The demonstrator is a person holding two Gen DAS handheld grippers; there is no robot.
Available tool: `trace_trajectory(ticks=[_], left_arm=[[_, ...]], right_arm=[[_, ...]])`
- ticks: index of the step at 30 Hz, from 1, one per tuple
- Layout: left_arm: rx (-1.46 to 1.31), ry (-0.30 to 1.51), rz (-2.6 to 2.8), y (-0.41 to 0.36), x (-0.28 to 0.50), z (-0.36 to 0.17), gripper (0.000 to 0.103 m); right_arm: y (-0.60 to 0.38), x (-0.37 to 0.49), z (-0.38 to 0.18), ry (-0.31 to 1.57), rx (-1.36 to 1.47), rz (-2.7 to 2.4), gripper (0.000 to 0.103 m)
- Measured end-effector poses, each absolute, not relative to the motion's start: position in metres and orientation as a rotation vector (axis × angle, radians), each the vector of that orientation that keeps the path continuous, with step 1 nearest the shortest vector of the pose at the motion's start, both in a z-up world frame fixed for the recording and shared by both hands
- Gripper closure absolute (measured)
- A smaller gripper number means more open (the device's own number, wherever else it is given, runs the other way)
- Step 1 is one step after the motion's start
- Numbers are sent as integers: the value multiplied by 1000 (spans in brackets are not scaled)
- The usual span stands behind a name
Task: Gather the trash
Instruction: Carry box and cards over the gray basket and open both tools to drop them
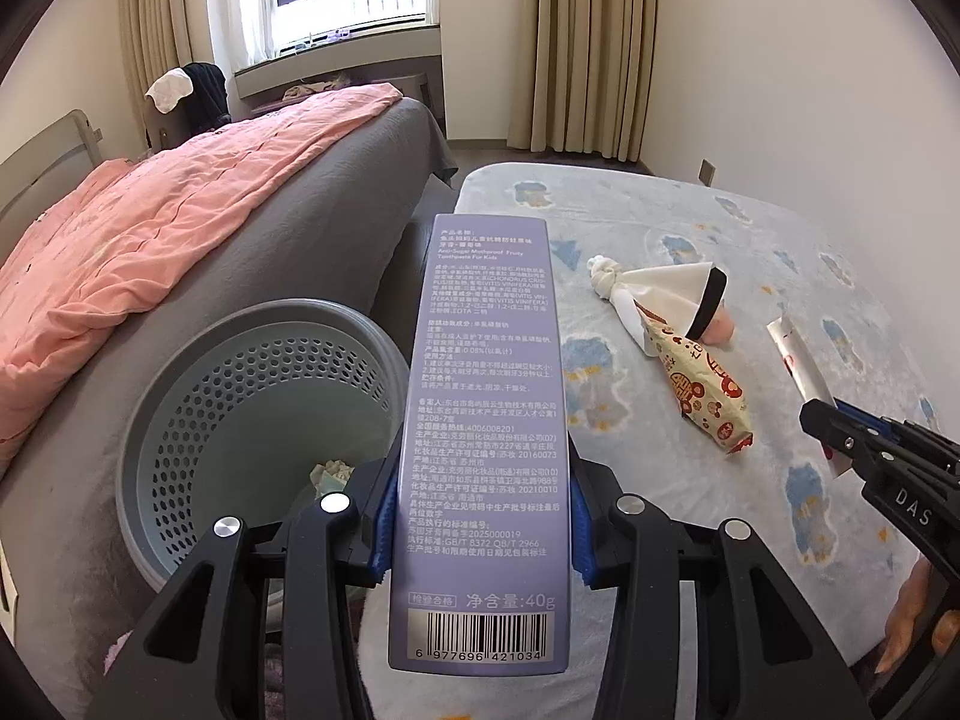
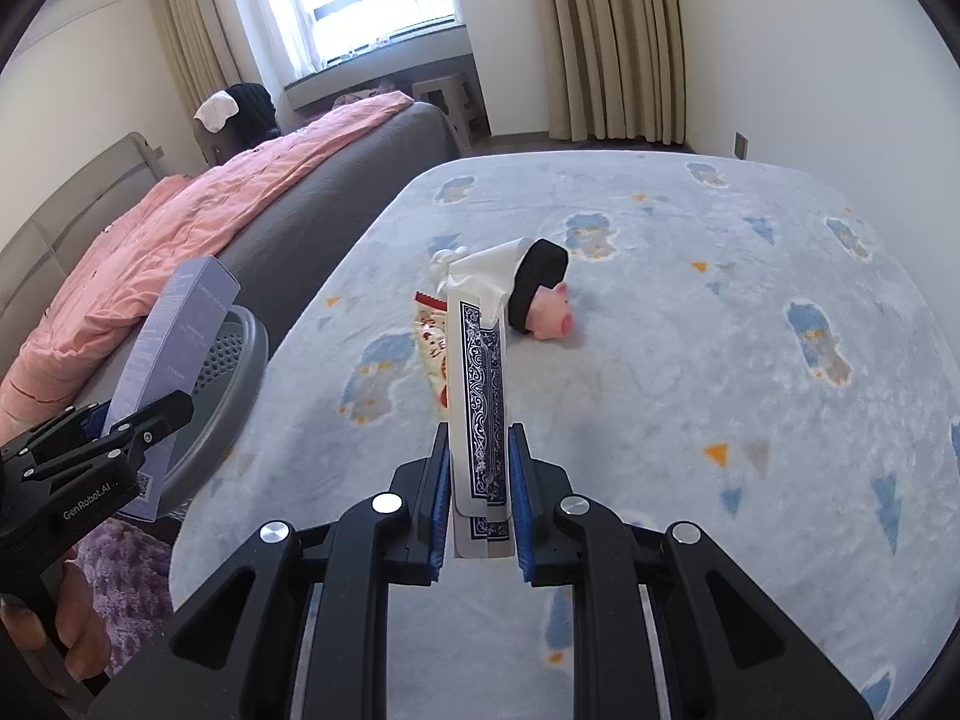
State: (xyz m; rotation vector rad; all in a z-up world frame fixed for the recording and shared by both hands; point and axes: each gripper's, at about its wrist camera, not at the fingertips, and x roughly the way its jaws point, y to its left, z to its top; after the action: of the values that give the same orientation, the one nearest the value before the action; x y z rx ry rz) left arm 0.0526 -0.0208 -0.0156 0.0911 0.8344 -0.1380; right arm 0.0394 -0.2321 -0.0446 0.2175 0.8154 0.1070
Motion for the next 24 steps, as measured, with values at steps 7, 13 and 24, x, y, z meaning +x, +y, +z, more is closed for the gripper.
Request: trace_trajectory(ticks=[7, 13, 24], left_arm=[[81, 798, -138, 17, 43, -3, 60], [50, 793, -104, 59, 45, -1, 60], [16, 851, -49, 129, 59, -22, 60]], right_arm=[[-184, 39, -36, 806, 202, 147, 85], [-137, 52, -33, 816, 170, 213, 85], [-57, 87, -38, 852, 137, 333, 85]])
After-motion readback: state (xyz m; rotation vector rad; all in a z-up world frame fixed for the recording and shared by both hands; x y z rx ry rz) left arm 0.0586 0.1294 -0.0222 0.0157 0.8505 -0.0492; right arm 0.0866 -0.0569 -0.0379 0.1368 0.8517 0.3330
